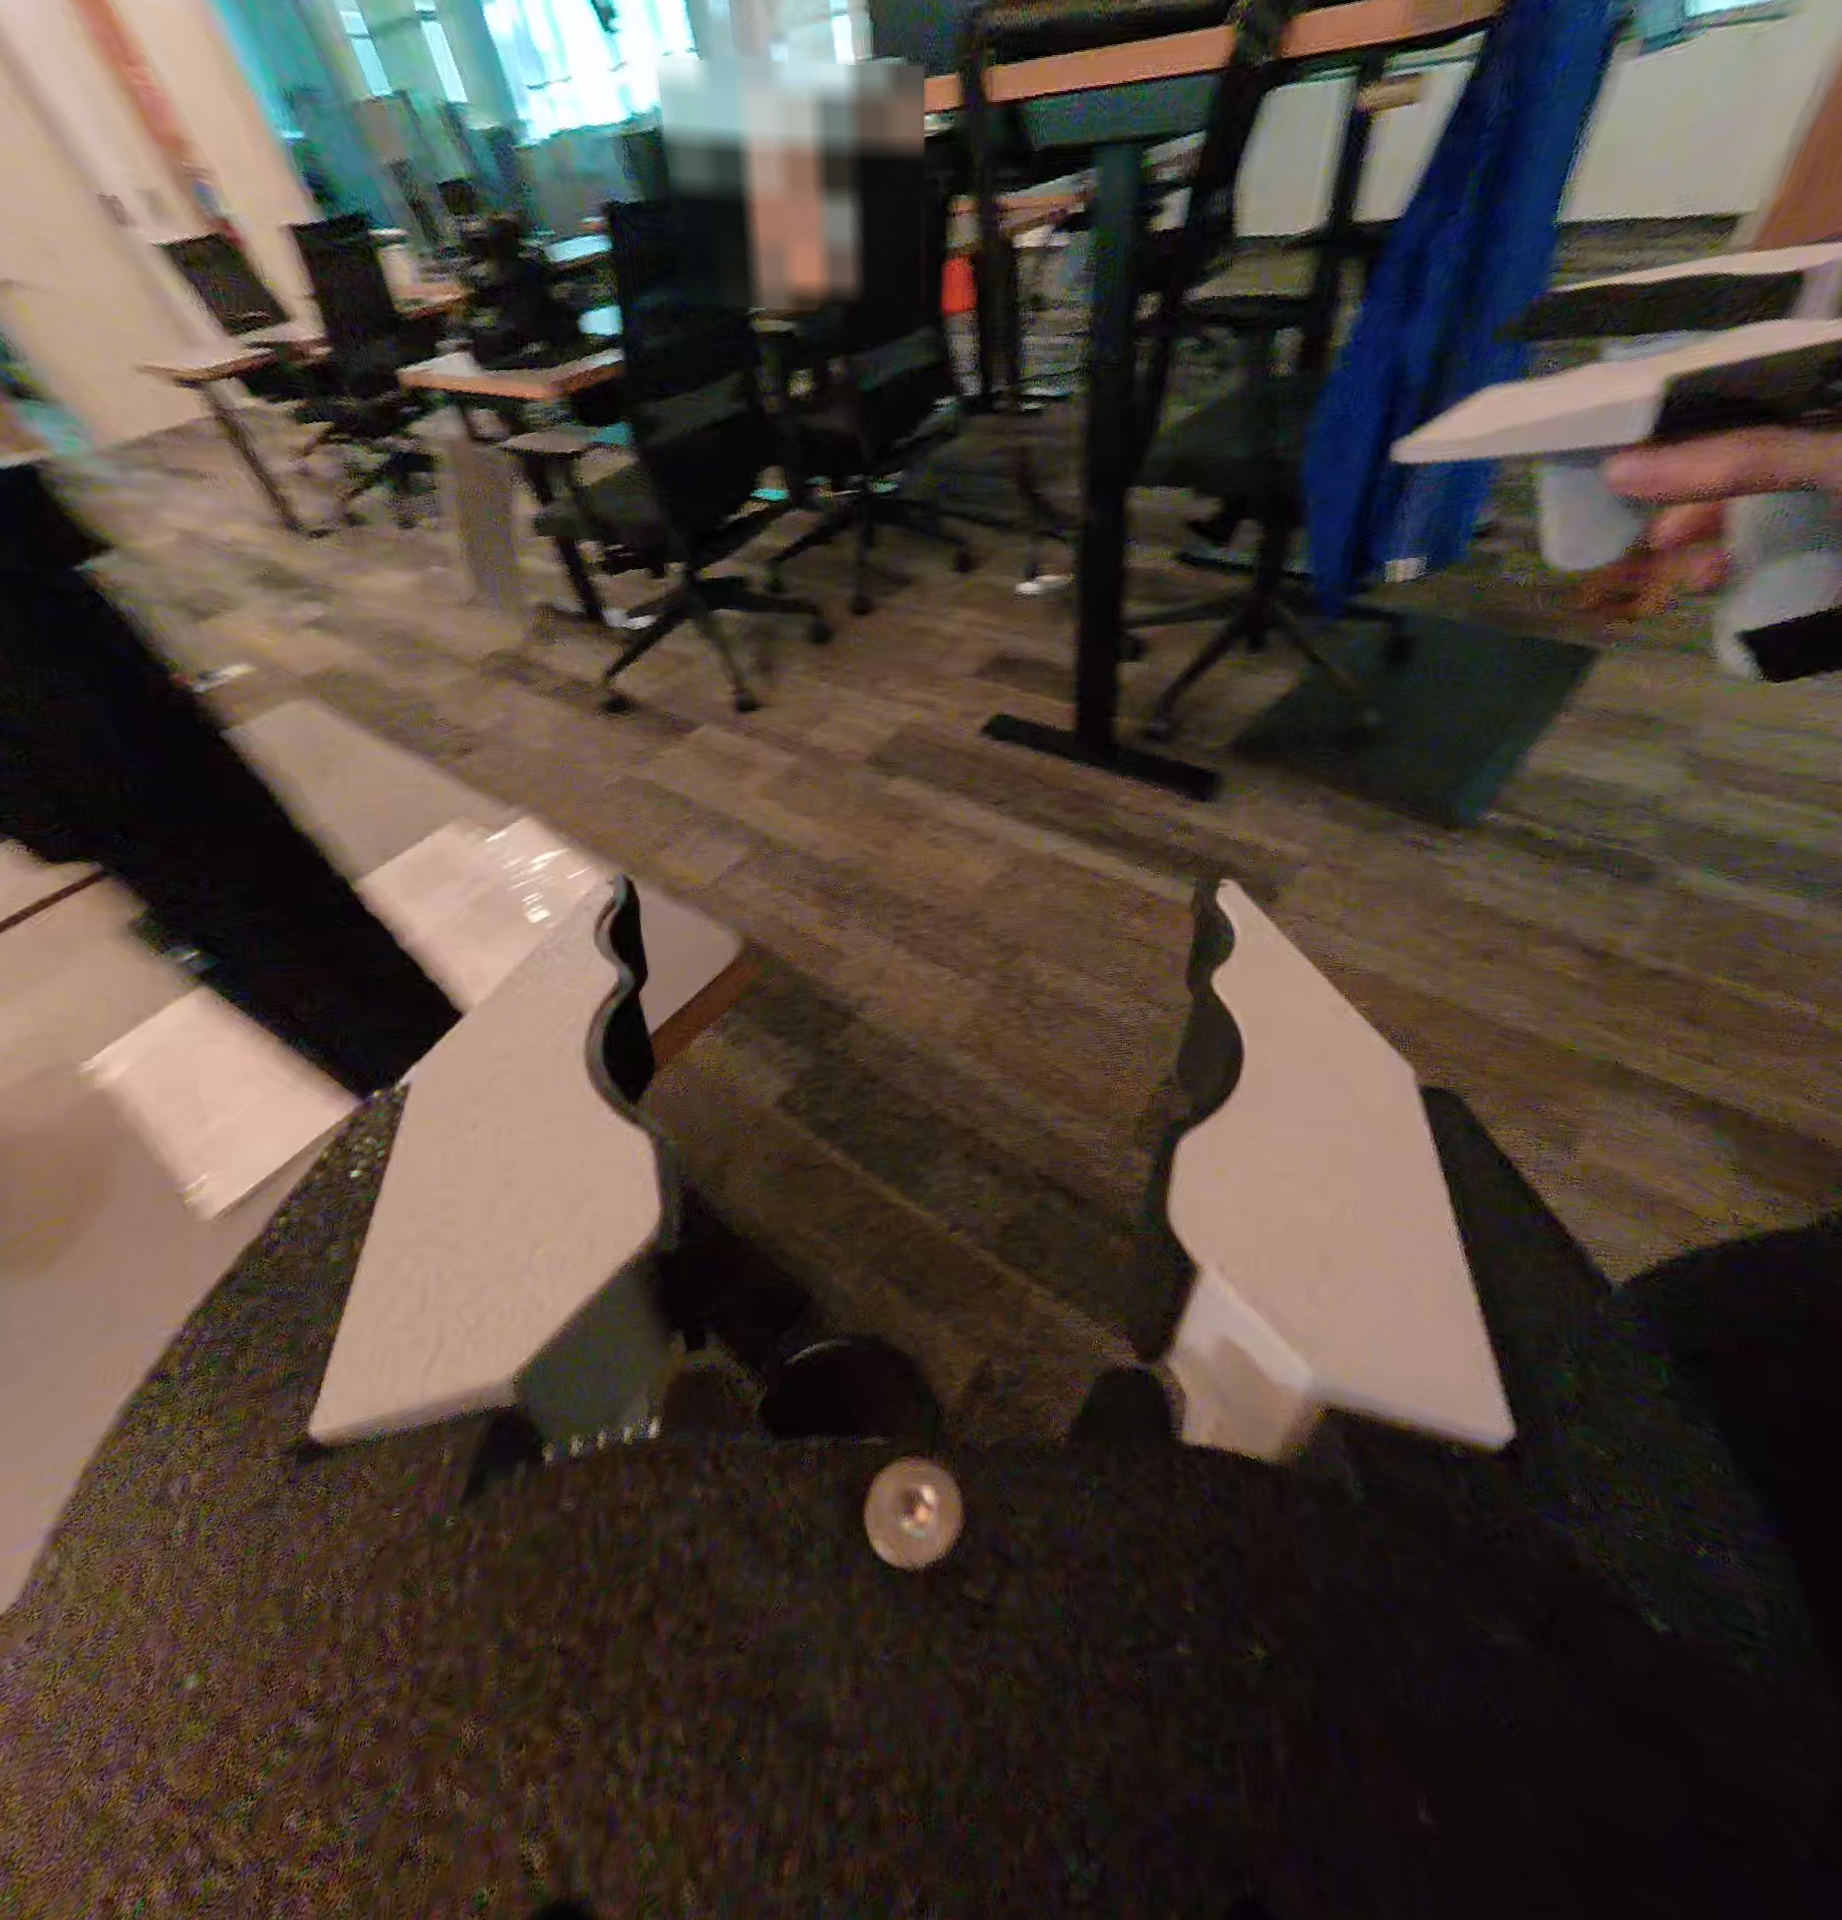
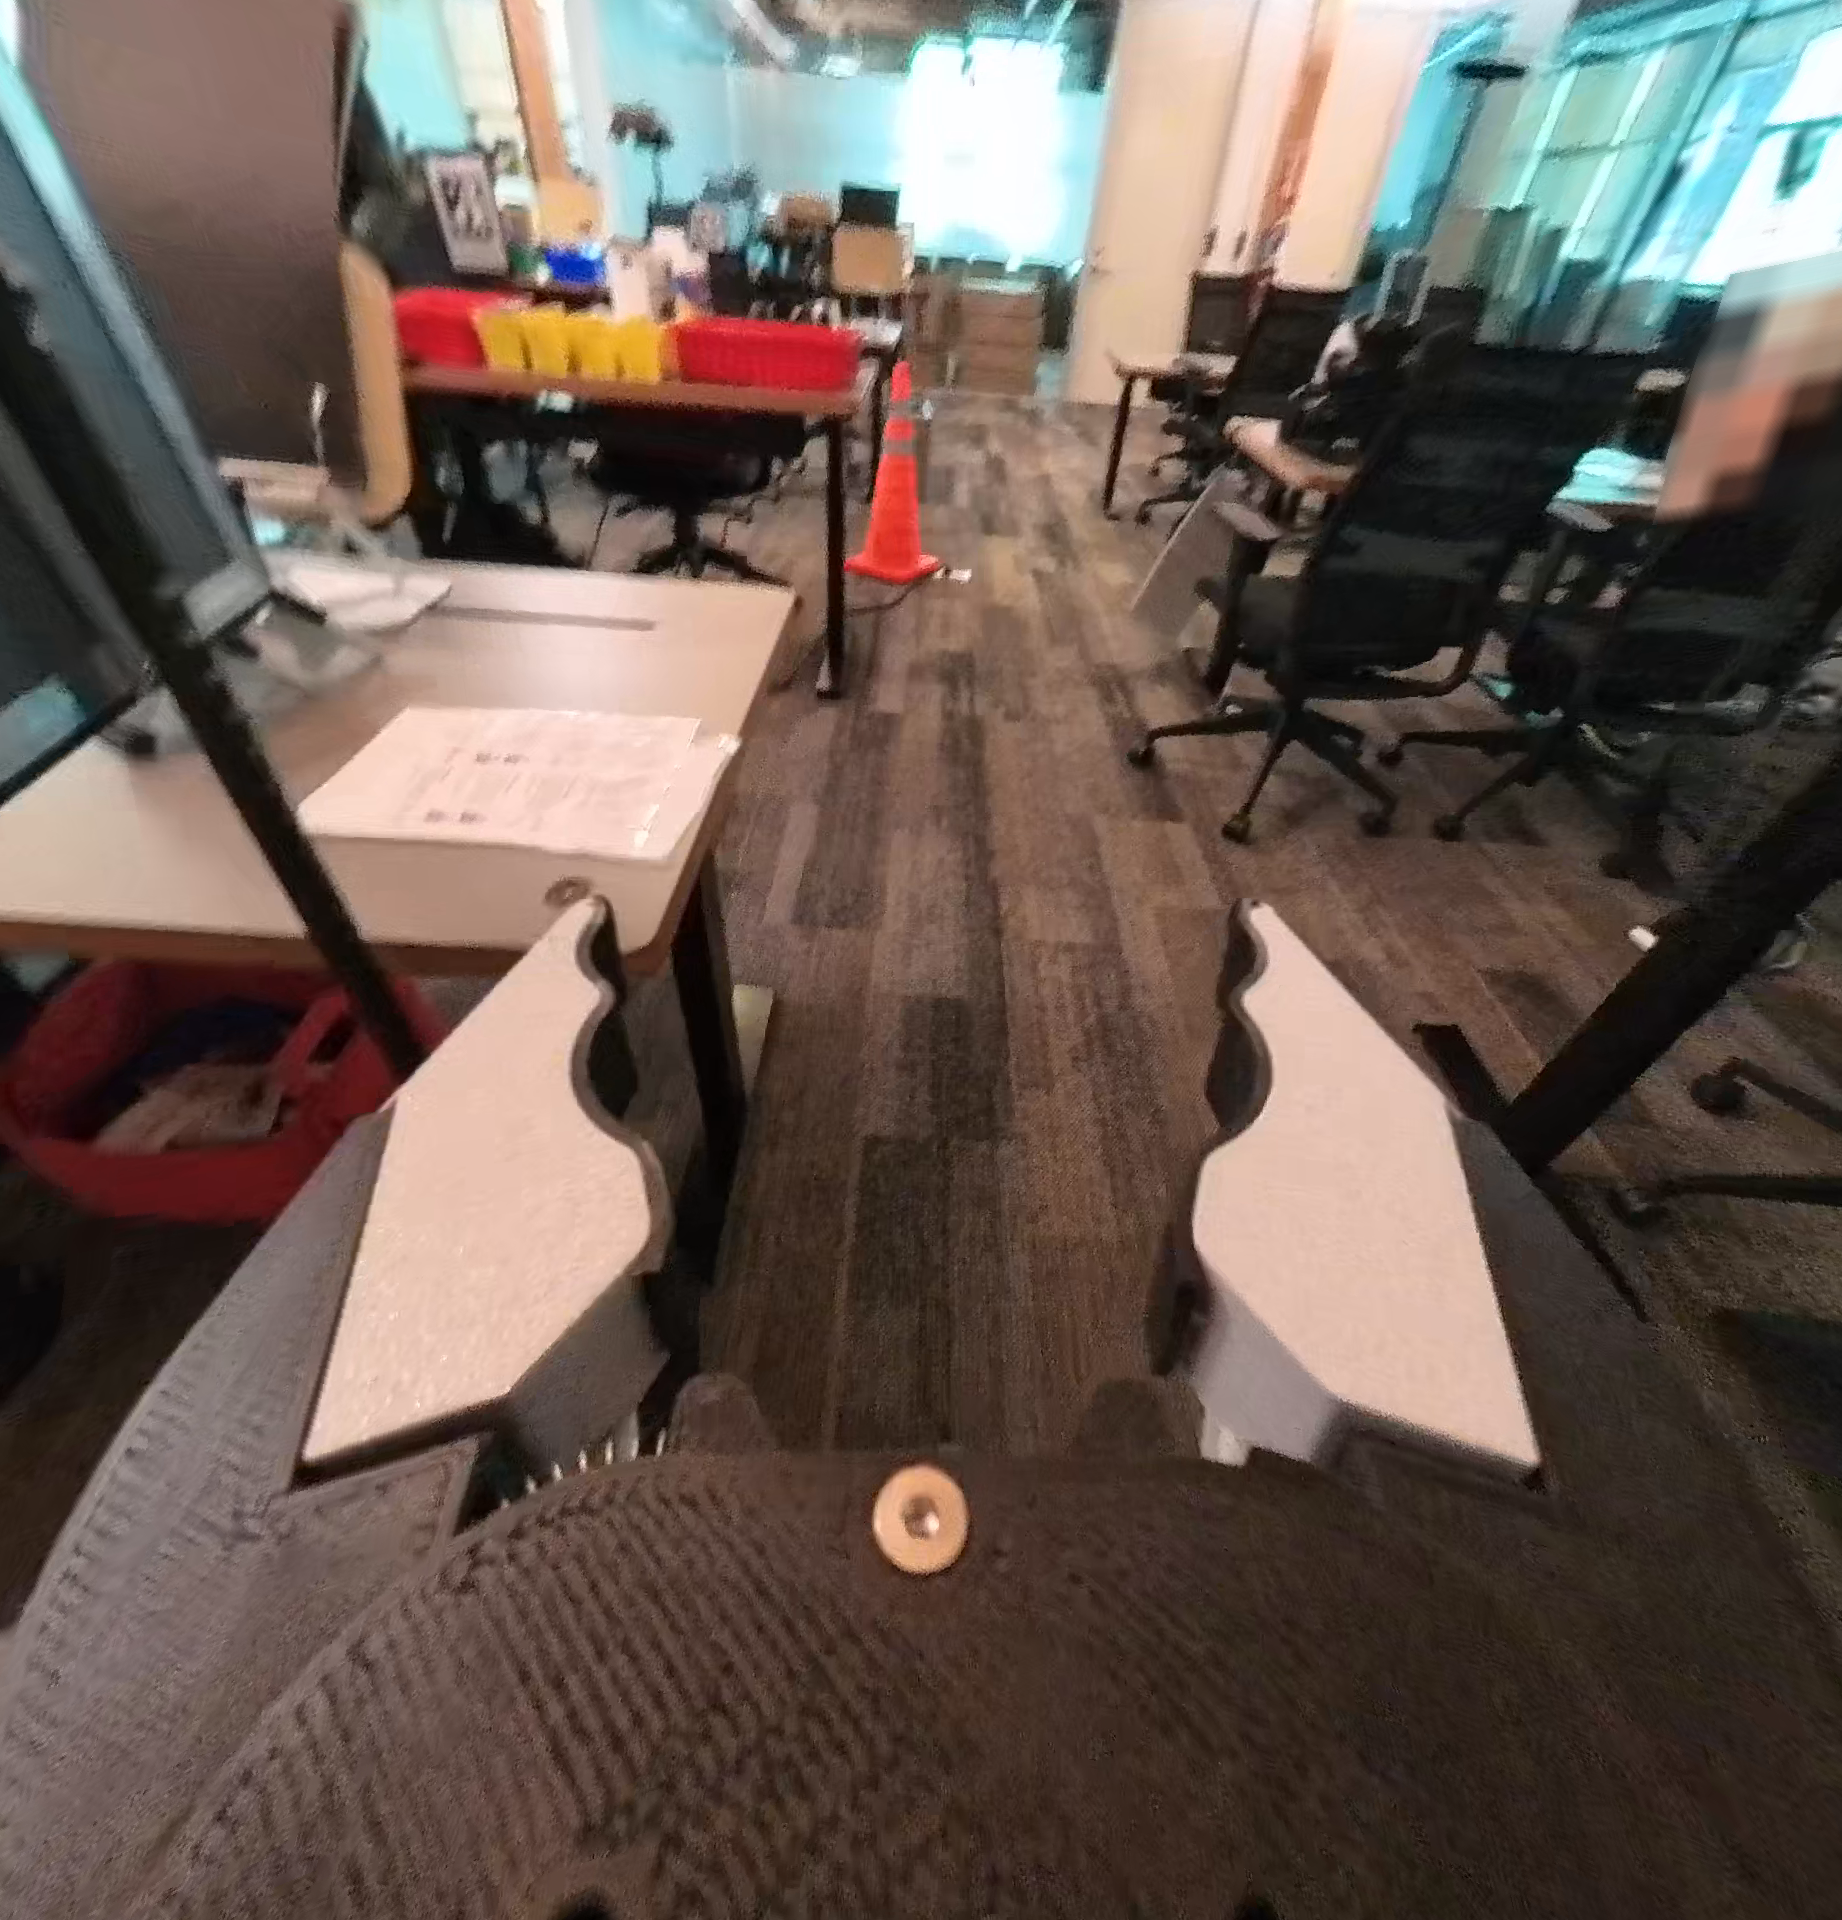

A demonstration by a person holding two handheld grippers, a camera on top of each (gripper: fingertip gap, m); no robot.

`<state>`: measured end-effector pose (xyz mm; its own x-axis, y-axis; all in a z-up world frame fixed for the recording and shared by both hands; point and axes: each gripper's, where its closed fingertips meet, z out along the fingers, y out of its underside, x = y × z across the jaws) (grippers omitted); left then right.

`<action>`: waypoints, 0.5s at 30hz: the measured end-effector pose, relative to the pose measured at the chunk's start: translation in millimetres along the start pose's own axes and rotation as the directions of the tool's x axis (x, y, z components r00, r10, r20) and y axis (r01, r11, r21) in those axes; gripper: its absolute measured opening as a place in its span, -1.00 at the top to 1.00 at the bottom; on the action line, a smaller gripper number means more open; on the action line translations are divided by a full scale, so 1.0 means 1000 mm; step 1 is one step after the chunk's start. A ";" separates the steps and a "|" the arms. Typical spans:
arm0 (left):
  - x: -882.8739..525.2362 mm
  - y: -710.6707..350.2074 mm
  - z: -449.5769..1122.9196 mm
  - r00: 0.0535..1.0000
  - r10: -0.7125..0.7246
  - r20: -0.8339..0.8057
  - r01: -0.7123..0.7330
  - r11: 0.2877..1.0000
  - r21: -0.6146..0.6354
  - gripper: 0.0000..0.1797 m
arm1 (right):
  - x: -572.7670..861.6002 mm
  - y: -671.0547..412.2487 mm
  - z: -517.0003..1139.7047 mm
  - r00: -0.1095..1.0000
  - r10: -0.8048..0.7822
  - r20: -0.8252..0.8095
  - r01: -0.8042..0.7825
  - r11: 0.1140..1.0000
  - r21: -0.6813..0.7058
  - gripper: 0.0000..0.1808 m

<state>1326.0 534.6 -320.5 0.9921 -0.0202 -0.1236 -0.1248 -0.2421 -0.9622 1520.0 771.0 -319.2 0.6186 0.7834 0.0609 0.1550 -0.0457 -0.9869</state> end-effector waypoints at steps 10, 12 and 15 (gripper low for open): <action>0.080 -0.083 0.202 0.975 0.059 -0.214 -0.052 0.998 0.039 -0.13 | 0.109 -0.046 -0.005 0.983 -0.016 -0.182 0.016 1.000 0.002 -0.28; 0.075 -0.095 0.256 0.988 0.033 -0.151 -0.033 0.999 0.003 -0.09 | 0.139 -0.040 -0.006 0.975 -0.038 -0.219 0.031 0.999 -0.036 -0.28; 0.077 -0.122 0.337 0.991 -0.059 -0.120 0.061 0.998 0.013 -0.09 | 0.198 -0.033 -0.008 0.951 -0.043 -0.306 0.024 0.997 -0.067 -0.22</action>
<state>1413.9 889.6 -294.7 0.9918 -0.1224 -0.0361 -0.0637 -0.2300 -0.9711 1642.9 922.5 -273.0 0.8173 0.5573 0.1464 0.2212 -0.0688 -0.9728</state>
